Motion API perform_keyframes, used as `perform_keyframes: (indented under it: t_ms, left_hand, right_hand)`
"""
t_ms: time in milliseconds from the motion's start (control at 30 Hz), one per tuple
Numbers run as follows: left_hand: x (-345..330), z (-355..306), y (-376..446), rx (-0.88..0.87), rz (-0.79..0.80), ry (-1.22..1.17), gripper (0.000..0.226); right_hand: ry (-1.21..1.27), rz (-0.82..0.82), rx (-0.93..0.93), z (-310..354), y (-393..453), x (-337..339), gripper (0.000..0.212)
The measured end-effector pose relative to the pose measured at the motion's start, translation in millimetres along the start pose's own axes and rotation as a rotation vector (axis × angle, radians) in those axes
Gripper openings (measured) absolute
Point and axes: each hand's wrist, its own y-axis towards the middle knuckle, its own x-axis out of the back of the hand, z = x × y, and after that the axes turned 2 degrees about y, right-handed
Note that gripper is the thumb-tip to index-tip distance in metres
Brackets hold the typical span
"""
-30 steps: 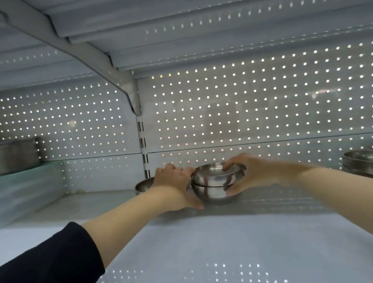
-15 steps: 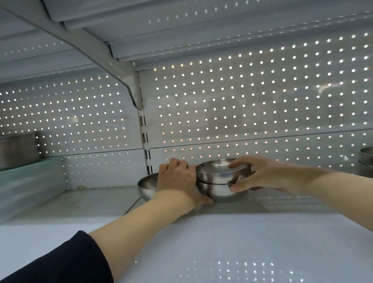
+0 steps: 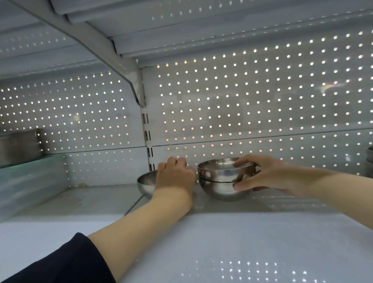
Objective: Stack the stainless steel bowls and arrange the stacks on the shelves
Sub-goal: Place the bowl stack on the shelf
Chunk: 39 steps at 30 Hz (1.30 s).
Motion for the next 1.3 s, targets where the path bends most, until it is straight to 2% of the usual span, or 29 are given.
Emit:
perform_keyframes:
  t_ms: [67, 133, 267, 400, 433, 500, 600, 733, 1000, 1167, 1300]
  left_hand:
    - [7, -6, -1, 0.025, -0.001, -0.21, 0.028]
    - [10, -12, -1, 0.074, 0.071, -0.362, 0.019]
    - [5, -14, -4, 0.09, 0.218, -0.493, 0.04]
    - [-8, -15, -6, 0.125, 0.291, -0.972, 0.024]
    - [-12, -16, -6, 0.125, 0.293, -1.028, 0.022]
    - [-17, -17, -5, 0.151, 0.26, -1.042, 0.02]
    - [-23, -17, -3, 0.214, 0.232, -0.95, 0.038]
    - [-24, -15, -1, 0.211, 0.186, -0.855, 0.03]
    - [-26, -15, 2, 0.222, 0.151, -0.725, 0.039]
    - [-19, -15, 1, 0.23, 0.174, -0.765, 0.034]
    - [6, -9, 5, 0.257, 0.12, -0.84, 0.028]
  right_hand:
    - [0.016, -0.001, 0.003, 0, -2, 0, 0.058]
    - [0.029, -0.014, 0.007, 0, -3, -1, 0.058]
    - [0.068, -0.022, 0.009, -1, -3, -4, 0.063]
    - [0.102, -0.036, 0.016, -2, -3, -7, 0.068]
    - [0.115, -0.042, 0.017, -3, -3, -8, 0.069]
    - [0.136, -0.048, 0.019, -4, -3, -9, 0.069]
    - [0.158, -0.064, 0.017, -6, -3, -10, 0.068]
    - [0.172, -0.072, 0.01, -6, -3, -11, 0.066]
    - [0.191, -0.056, 0.023, -7, -2, -9, 0.063]
    - [0.202, -0.023, 0.034, 1, 0, -4, 0.056]
    - [0.208, -0.033, 0.062, 23, 1, 8, 0.054]
